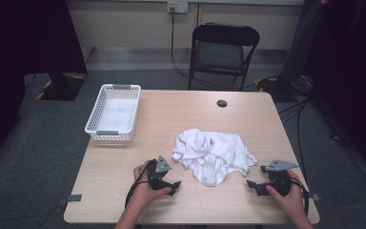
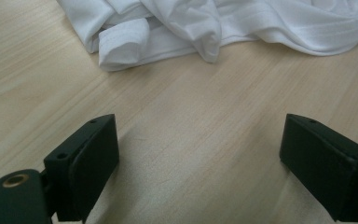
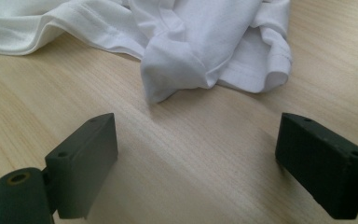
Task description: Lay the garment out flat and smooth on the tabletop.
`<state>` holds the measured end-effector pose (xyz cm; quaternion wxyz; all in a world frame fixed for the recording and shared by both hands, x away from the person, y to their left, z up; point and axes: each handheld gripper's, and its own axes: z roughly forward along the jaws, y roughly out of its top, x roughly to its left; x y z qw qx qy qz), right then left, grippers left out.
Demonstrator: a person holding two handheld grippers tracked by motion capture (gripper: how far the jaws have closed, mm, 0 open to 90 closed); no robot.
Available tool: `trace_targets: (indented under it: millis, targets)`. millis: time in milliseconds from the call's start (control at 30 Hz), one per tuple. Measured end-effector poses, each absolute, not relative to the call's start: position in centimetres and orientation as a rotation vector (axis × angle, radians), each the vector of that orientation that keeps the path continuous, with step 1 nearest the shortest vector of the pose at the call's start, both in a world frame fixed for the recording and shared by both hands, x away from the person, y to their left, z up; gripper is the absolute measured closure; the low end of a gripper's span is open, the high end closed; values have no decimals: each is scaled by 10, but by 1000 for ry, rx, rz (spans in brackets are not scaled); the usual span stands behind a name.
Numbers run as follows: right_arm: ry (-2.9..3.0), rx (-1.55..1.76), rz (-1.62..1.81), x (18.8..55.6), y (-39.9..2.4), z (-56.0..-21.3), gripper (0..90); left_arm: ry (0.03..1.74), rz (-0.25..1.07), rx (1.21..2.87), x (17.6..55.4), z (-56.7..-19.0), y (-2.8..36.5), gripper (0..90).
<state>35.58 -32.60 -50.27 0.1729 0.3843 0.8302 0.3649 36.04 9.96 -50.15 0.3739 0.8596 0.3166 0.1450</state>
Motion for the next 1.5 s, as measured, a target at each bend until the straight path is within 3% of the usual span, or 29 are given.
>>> trace_targets:
  millis: [500, 700, 1133, 1333, 1500]
  targets:
    - [2346, 1108, 1035, 360, -324, -502, 124, 782, 354, 2208, 361, -501, 98, 132]
    - [2343, 1143, 1090, 367, -322, -497, 222, 756, 385, 2142, 367, -485, 90, 167]
    - [2341, 1071, 1189, 392, -294, -474, 514, 632, 437, 2116, 398, -477, 47, 488]
    - [2324, 1094, 1221, 406, -282, -477, 570, 612, 487, 2162, 409, -479, 43, 620]
    - [2335, 1089, 1233, 412, -275, -479, 623, 600, 493, 2183, 413, -482, 41, 663]
